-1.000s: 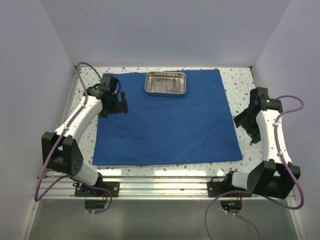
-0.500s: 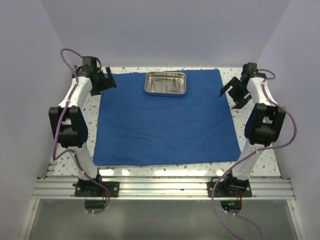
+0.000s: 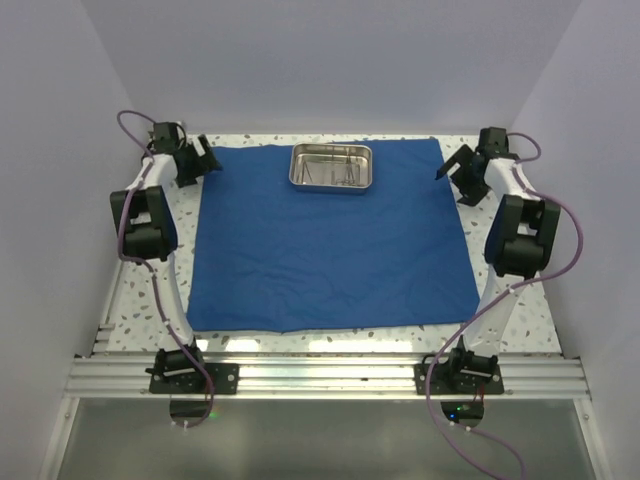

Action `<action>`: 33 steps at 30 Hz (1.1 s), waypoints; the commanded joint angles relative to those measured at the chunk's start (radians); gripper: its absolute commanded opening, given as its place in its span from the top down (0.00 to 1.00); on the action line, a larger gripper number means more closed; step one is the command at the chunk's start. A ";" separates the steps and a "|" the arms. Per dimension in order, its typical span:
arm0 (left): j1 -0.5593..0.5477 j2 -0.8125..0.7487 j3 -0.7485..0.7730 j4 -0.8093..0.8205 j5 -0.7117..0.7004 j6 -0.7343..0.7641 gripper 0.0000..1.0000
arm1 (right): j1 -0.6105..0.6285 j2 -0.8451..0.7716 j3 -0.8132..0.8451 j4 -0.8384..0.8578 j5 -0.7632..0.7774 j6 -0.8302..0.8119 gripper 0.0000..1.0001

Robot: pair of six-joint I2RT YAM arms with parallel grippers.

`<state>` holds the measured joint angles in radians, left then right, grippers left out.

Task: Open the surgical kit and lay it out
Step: Smooth out the surgical kit at the center of the board.

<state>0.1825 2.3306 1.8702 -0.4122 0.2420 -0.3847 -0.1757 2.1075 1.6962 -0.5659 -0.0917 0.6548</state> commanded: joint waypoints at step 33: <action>0.005 0.290 0.337 0.105 0.005 -0.057 1.00 | -0.048 0.183 0.088 0.064 0.253 -0.060 1.00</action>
<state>0.1837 2.6049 2.2009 -0.2874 0.2977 -0.4381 -0.1772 2.2650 1.7649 -0.4564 0.0700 0.6022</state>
